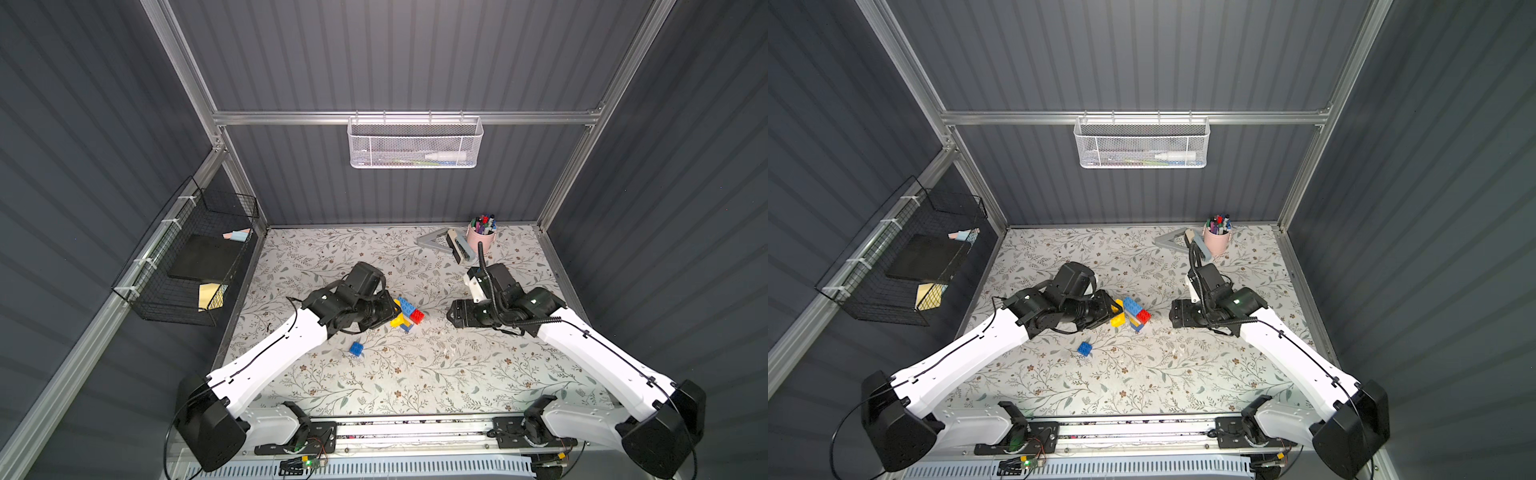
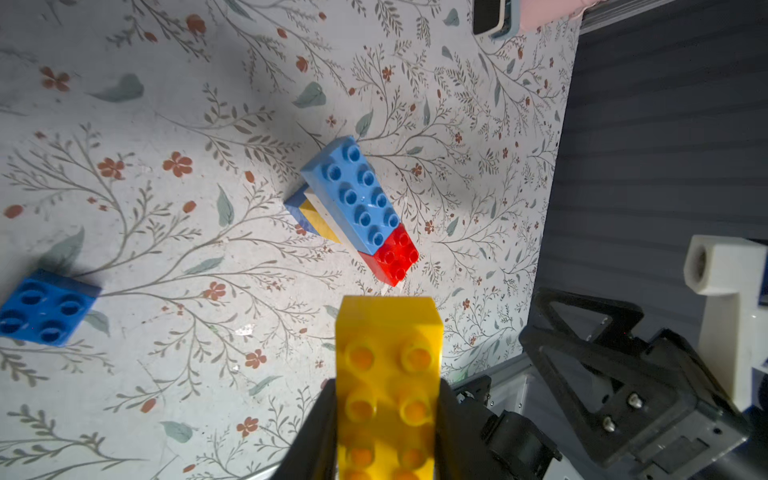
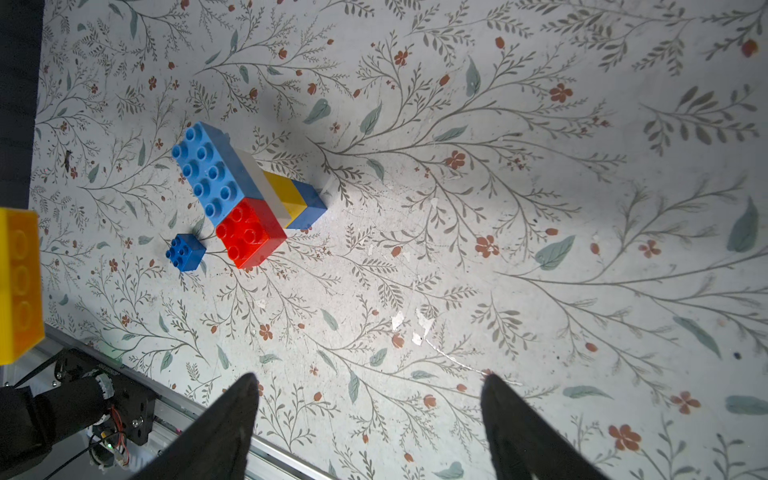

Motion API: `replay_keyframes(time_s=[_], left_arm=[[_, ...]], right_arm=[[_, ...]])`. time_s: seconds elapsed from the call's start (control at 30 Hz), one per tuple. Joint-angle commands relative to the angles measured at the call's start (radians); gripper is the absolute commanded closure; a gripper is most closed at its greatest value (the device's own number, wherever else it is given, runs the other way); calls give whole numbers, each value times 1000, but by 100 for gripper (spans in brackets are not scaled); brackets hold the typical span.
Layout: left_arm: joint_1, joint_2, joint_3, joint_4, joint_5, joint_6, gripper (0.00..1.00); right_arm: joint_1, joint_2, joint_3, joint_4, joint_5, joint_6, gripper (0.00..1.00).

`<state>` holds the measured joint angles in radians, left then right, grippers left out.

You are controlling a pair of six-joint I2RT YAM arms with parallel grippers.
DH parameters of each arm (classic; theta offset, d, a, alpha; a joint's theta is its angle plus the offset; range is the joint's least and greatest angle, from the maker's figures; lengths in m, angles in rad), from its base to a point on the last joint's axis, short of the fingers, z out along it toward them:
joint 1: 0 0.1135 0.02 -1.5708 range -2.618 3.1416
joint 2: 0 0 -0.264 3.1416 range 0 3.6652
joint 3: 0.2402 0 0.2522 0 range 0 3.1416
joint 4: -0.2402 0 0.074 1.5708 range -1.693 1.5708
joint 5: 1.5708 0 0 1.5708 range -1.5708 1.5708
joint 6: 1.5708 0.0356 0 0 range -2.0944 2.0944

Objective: Assemble a spoon with lego
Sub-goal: Place the lego brick at the center of the board.

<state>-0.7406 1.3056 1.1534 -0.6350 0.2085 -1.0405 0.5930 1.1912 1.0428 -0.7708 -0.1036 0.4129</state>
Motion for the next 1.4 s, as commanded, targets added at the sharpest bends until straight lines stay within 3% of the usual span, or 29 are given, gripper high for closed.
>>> replay_keyframes(time_s=[0.0, 0.23, 0.3, 0.4, 0.53, 0.8, 0.9, 0.97, 1.07, 1.23, 1.37], left_arm=[[-29, 17, 58, 18, 5, -42, 84], [-167, 54, 71, -39, -34, -13, 84], [-190, 21, -10, -44, -31, -18, 84], [-219, -52, -202, 3, -38, -61, 83], [-228, -81, -413, 154, -7, -126, 83], [-230, 57, -442, 225, -15, -83, 80], [-230, 111, -433, 239, -21, -67, 66], [-230, 137, -425, 228, -33, -57, 43], [-230, 156, -418, 224, -36, -50, 25], [-230, 78, -386, 143, -89, -48, 8], [-218, -115, -381, -21, -226, -73, 1]], right_arm=[[-37, -15, -33, -10, 17, 31, 16], [-154, -97, -124, 4, -46, 61, 16], [-154, -114, -132, -4, -62, 64, 16], [-153, -127, -140, -11, -180, 22, 17], [-90, -130, -139, -19, -162, 44, 18], [120, -97, -80, -68, -48, 92, 17], [156, -97, -97, -58, -43, 113, 18], [176, -99, -106, -59, -38, 121, 17], [206, -103, -110, -67, -29, 130, 17], [301, -87, -102, -84, -9, 166, 18], [457, -44, -119, -33, 31, 264, 18]])
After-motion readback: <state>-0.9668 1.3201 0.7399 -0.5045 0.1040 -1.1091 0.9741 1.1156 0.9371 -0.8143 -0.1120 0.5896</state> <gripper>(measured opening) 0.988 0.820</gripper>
